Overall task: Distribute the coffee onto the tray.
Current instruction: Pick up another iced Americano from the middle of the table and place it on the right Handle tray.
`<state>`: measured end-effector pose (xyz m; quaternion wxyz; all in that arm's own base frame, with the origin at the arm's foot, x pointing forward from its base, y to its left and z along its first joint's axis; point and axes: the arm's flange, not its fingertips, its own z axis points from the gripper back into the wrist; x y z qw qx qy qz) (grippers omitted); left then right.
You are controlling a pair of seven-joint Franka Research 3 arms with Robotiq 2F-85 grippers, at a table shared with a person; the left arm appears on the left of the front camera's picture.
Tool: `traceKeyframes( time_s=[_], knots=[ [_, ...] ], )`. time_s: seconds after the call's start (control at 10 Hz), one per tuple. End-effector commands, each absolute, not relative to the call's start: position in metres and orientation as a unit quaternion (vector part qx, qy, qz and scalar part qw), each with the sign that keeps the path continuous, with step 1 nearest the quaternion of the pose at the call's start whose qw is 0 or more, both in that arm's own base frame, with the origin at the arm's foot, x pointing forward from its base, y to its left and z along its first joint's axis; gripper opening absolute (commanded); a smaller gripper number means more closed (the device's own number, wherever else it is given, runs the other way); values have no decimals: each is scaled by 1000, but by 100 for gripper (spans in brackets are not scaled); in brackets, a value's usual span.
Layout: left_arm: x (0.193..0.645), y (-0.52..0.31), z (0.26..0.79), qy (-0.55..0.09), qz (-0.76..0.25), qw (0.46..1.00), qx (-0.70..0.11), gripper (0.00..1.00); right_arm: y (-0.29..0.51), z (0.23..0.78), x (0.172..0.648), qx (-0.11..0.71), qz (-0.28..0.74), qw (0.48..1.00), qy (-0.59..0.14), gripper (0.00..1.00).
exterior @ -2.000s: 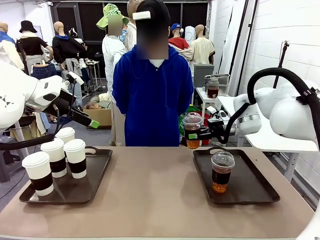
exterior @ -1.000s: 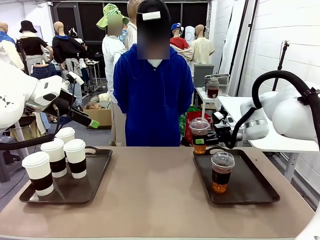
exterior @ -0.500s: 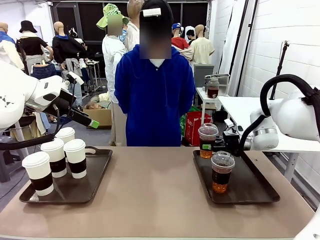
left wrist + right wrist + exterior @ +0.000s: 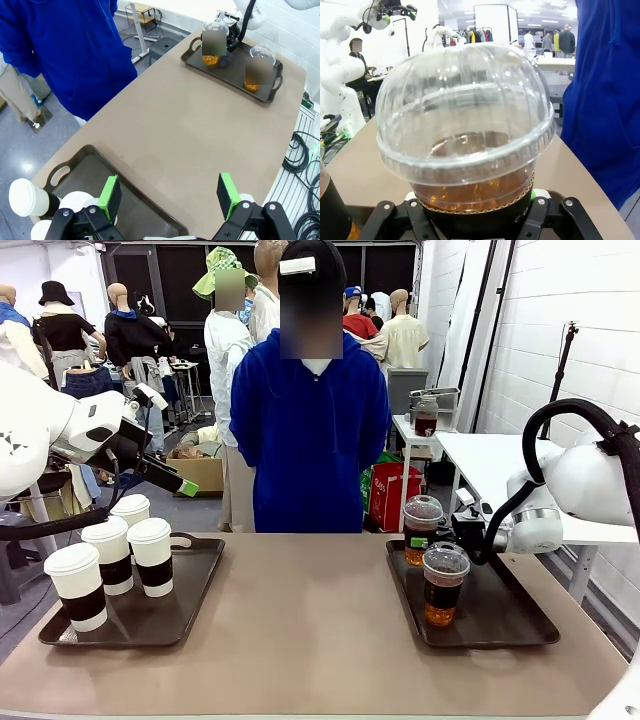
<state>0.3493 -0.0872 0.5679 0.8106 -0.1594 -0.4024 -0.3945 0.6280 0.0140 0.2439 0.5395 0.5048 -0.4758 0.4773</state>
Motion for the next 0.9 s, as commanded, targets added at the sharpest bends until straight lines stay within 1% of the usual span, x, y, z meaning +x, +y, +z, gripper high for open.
traceKeyframes(
  time_s=[0.0,0.8],
  knots=[
    [350,-86,567,-403,-394,810,-163,100,10,247,626,506,471,531,-490,69],
    [350,-86,567,-403,-394,810,-163,100,8,218,635,501,471,540,-486,69]
  ],
)
